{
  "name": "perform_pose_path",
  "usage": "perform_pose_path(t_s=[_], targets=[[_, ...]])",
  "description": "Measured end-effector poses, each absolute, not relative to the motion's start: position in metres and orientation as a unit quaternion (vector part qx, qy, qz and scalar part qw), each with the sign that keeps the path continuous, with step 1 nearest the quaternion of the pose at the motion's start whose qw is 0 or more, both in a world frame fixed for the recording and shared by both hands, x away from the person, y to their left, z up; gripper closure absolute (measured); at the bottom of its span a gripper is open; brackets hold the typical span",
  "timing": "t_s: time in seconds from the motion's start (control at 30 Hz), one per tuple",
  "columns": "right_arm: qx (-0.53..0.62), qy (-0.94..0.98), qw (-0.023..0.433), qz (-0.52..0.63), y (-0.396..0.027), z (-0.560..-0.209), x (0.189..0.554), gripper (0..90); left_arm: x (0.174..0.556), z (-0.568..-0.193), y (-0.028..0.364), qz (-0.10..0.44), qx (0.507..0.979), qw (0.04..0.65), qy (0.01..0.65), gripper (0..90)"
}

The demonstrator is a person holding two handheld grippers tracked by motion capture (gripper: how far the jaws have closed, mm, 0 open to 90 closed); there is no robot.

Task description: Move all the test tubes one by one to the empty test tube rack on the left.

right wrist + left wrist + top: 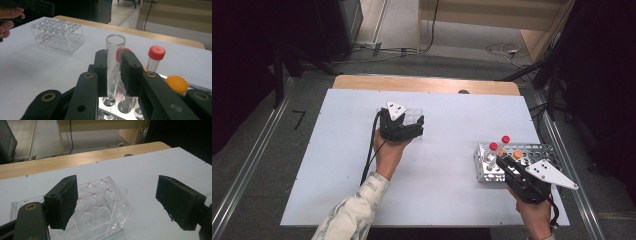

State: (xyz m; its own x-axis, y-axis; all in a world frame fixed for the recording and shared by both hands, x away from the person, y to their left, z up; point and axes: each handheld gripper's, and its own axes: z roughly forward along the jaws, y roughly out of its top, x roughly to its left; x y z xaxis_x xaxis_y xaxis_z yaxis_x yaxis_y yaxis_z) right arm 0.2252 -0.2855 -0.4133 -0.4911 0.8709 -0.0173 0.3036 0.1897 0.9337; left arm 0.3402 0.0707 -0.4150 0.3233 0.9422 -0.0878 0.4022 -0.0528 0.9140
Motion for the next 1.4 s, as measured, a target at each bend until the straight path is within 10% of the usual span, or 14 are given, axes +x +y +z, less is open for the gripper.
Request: perform_pose_path(t_s=[1.4], targets=[[0.376, 0.765, 0.229, 0.470, -0.170, -0.439, 0.277, 73.2, 0.314, -0.411, 0.054, 0.255, 0.691, 0.489, 0.466, 18.5]])
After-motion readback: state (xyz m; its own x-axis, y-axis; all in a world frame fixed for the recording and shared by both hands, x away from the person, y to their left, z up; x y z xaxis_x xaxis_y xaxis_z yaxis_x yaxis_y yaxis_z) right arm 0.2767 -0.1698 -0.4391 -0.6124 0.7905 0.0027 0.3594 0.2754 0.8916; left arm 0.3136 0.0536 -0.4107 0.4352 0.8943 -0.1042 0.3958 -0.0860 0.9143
